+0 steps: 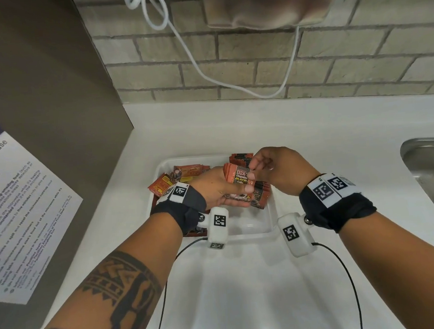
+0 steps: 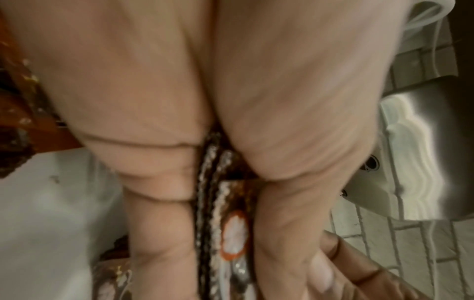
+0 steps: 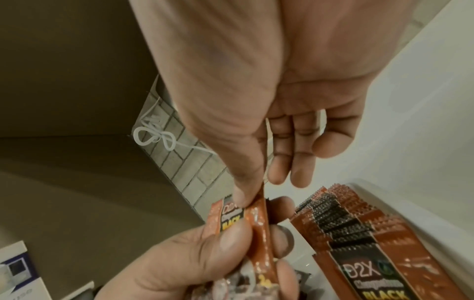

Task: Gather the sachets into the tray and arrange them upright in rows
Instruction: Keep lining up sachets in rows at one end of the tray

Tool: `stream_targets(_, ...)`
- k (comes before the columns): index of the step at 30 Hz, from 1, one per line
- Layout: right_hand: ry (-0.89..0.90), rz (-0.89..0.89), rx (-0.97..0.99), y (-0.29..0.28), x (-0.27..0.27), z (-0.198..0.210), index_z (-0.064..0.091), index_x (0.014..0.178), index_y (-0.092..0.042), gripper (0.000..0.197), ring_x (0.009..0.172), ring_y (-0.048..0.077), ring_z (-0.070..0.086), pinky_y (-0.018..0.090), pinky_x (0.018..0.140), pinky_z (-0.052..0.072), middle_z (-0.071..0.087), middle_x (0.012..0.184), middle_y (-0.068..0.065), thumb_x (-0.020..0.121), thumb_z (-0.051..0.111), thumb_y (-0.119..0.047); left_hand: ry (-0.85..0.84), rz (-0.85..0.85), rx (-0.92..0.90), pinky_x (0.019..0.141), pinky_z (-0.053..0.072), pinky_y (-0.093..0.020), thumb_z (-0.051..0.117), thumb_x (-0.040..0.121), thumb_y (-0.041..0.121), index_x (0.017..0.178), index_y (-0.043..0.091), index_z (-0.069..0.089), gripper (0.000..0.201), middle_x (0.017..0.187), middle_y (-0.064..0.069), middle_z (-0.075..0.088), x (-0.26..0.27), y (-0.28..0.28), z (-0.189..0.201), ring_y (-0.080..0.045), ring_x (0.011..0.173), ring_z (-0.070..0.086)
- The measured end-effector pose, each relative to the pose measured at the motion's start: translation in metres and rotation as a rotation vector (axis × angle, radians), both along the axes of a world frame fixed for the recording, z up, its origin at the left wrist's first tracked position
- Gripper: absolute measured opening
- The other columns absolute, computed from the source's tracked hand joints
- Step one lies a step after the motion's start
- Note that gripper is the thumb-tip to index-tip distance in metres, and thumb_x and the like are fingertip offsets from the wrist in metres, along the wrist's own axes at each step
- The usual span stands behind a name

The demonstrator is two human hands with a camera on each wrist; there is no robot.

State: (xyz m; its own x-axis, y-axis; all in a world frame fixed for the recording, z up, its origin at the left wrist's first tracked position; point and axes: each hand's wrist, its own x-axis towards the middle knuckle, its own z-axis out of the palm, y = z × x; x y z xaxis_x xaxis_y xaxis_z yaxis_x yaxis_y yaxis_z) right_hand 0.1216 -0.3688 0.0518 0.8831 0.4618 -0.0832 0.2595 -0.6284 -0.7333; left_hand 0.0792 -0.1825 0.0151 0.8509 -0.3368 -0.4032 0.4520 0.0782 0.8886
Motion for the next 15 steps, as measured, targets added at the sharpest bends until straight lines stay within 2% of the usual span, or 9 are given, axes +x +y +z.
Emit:
stream_targets(3, -0.003, -0.014, 0.001, 0.0012, 0.0017, -0.0006, 0.069, 0.088, -0.024, 0.01, 0.071, 0.002, 0.059, 0.014, 0.066, 0.042, 0.065, 0.079, -0.01, 0.085, 0.076, -0.019, -0.009, 0.015, 0.005, 0.079, 0.063, -0.038, 0.068, 0.089, -0.005, 0.112, 0.01, 0.067, 0.027, 0.102, -0.009, 0.073, -0.0013, -0.0009, 0.0015, -0.023, 0.092, 0.073)
stream_targets(7, -0.026, -0.018, -0.003, -0.0003, 0.0041, -0.0005, 0.069, 0.084, -0.027, 0.011, 0.069, 0.001, 0.058, 0.013, 0.064, 0.041, 0.065, 0.077, -0.011, 0.085, 0.076, -0.018, -0.025, 0.013, 0.048, 0.079, 0.062, -0.04, 0.071, 0.087, -0.004, 0.129, 0.004, 0.06, 0.044, 0.106, -0.011, 0.073, -0.0027, 0.0042, -0.002, -0.027, 0.097, 0.072)
stream_targets(9, -0.023, -0.009, -0.009, -0.0011, 0.0029, -0.0007, 0.069, 0.082, -0.027, 0.011, 0.07, 0.002, 0.058, 0.014, 0.064, 0.041, 0.066, 0.077, -0.01, 0.085, 0.075, -0.018, -0.043, 0.012, 0.08, 0.076, 0.063, -0.038, 0.073, 0.085, -0.004, 0.128, 0.005, 0.061, 0.046, 0.104, -0.011, 0.074, -0.003, 0.0051, -0.0043, -0.026, 0.094, 0.074)
stream_targets(12, -0.012, -0.012, -0.042, -0.0015, 0.0003, -0.0003, 0.071, 0.082, -0.026, 0.009, 0.075, 0.006, 0.061, 0.017, 0.068, 0.044, 0.069, 0.08, -0.008, 0.087, 0.074, -0.02, -0.099, 0.011, 0.172, 0.076, 0.063, -0.038, 0.076, 0.083, -0.005, 0.115, 0.008, 0.065, 0.036, 0.1, -0.008, 0.075, -0.0032, 0.0029, -0.0038, -0.023, 0.092, 0.075)
stream_targets(15, -0.007, -0.022, -0.08, -0.003, -0.0009, 0.0004, 0.071, 0.083, -0.026, 0.008, 0.078, 0.005, 0.062, 0.017, 0.067, 0.043, 0.069, 0.081, -0.01, 0.089, 0.072, -0.02, -0.163, -0.025, 0.345, 0.077, 0.063, -0.038, 0.081, 0.08, 0.003, 0.114, 0.009, 0.067, 0.037, 0.103, -0.01, 0.075, -0.0023, 0.0039, -0.0029, -0.022, 0.092, 0.075)
